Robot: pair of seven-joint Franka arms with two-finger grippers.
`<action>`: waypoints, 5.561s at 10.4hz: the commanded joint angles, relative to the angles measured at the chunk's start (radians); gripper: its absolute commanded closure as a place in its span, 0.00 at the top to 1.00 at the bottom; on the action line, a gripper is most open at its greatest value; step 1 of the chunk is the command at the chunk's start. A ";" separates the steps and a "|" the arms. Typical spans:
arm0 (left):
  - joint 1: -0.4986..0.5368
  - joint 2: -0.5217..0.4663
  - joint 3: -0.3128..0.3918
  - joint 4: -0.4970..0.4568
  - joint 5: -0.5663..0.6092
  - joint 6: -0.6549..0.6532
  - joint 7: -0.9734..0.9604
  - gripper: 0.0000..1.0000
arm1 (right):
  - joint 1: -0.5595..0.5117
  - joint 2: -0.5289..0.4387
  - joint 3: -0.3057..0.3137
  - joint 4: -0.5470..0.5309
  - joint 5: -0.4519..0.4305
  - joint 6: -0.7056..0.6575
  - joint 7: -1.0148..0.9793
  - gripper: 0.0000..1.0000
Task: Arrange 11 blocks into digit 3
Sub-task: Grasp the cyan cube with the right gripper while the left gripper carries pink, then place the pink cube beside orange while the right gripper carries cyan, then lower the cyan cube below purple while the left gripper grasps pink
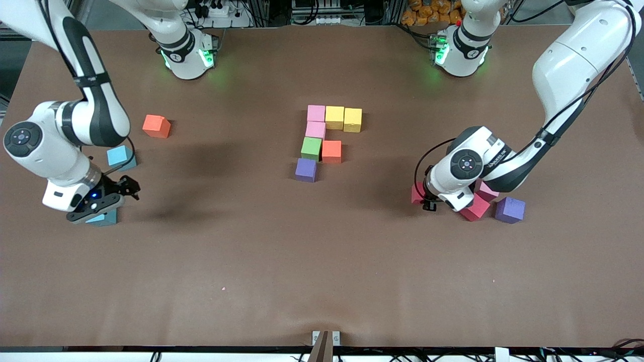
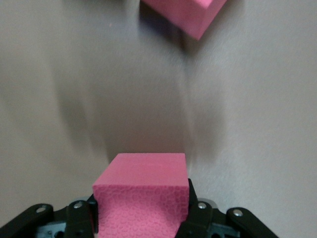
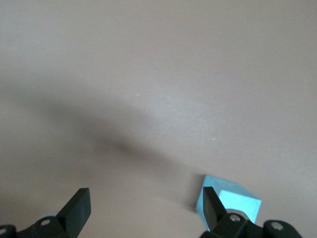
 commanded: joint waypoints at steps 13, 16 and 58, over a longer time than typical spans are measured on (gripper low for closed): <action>-0.407 -0.004 -0.017 0.016 0.007 0.005 -0.573 0.27 | -0.183 0.255 -0.043 0.200 0.165 -0.069 -0.204 1.00; -0.427 -0.004 -0.006 0.015 0.007 0.008 -0.604 0.27 | -0.186 0.294 -0.045 0.199 0.176 -0.020 -0.207 1.00; 0.110 -0.056 -0.065 0.102 0.005 -0.286 0.040 1.00 | 0.894 0.411 -0.081 0.387 0.165 -0.049 1.418 0.22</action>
